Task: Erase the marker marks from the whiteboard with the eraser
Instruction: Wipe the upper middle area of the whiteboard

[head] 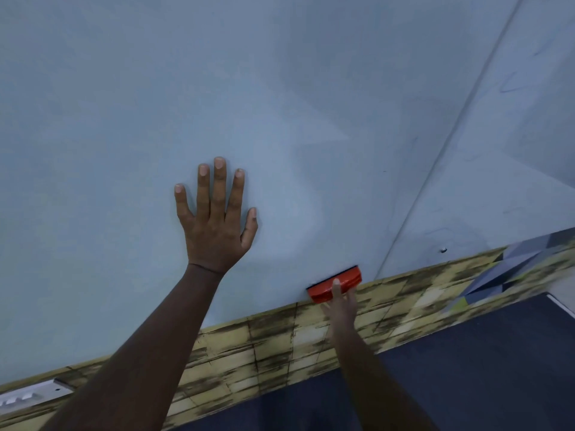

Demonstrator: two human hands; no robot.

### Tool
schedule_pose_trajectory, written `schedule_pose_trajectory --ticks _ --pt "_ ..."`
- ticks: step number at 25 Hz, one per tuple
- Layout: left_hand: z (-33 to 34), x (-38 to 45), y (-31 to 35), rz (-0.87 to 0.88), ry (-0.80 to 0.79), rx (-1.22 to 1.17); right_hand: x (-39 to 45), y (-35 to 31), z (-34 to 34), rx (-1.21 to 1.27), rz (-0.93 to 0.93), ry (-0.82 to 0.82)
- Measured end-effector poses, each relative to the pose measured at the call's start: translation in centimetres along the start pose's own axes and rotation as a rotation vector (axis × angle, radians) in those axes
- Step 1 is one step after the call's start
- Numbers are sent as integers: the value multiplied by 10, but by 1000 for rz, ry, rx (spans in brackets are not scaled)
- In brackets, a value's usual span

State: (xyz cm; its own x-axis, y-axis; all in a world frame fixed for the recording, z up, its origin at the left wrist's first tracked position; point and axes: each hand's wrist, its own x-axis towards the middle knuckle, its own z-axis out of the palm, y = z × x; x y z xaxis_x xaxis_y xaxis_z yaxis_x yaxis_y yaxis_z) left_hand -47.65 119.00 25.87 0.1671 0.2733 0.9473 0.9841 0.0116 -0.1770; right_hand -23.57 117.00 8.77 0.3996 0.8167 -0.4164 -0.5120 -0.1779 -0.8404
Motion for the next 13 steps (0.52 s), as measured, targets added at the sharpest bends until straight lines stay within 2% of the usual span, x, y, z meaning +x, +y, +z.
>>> schedule_pose_trajectory --ticks 3,8,11,13 --pt "1 -1 0 -2 -3 17 4 -32 0 -49 -101 -3" --pt "2 -3 1 -9 6 35 -38 -63 34 -385 -501 -71" --pt "2 -4 0 -7 17 41 -49 -68 37 -608 -614 -76" --pt "3 -4 0 -5 19 34 -29 -80 23 -621 -627 -19"
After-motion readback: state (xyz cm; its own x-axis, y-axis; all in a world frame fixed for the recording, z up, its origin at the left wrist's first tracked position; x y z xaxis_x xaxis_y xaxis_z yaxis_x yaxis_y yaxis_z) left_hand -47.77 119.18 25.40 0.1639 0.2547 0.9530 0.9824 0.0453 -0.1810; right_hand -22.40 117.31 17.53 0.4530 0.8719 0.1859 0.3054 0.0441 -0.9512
